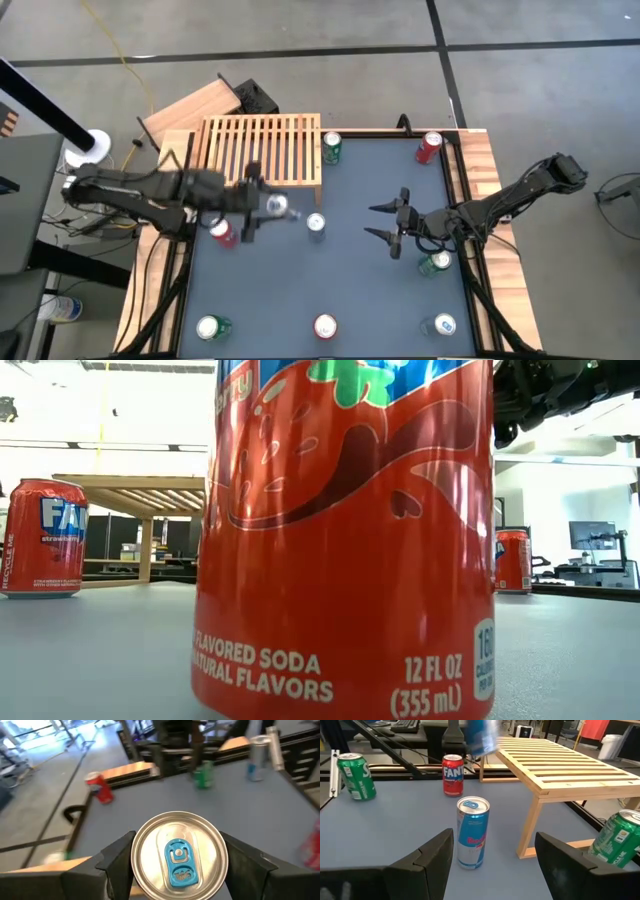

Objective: Place canned beverage on shelf
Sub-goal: Put the top blue soda can on the shelf, then put the top right red soda can on the shelf

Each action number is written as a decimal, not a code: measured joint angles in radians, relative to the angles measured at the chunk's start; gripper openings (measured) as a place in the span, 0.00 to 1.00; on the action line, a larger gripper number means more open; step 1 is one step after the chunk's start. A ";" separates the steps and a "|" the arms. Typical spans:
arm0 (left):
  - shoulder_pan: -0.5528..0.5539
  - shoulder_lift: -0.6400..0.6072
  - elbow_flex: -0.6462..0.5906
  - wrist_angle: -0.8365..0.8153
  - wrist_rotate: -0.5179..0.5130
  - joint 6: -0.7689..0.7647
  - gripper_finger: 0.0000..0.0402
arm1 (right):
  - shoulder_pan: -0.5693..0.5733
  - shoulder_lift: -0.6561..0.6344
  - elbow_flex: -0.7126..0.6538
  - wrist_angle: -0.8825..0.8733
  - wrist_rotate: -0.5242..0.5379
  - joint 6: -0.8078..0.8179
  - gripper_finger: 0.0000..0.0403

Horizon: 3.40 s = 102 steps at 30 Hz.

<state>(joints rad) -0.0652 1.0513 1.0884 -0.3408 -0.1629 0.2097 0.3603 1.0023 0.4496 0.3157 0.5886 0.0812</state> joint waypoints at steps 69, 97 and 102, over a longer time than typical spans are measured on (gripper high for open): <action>0.944 0.849 0.905 -0.461 0.846 0.403 0.69 | -0.024 0.000 0.000 -0.040 -0.042 -0.065 0.69; 0.952 0.841 1.106 -0.548 0.839 0.356 0.73 | -0.031 0.000 0.000 -0.030 -0.041 -0.075 0.69; 0.960 0.841 1.220 -0.663 0.813 0.347 0.73 | -0.101 0.000 0.042 -0.050 -0.034 -0.087 0.69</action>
<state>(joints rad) 0.8945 1.8923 2.3084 -1.0040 0.6503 0.5570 0.2594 1.0019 0.4921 0.2659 0.5546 -0.0063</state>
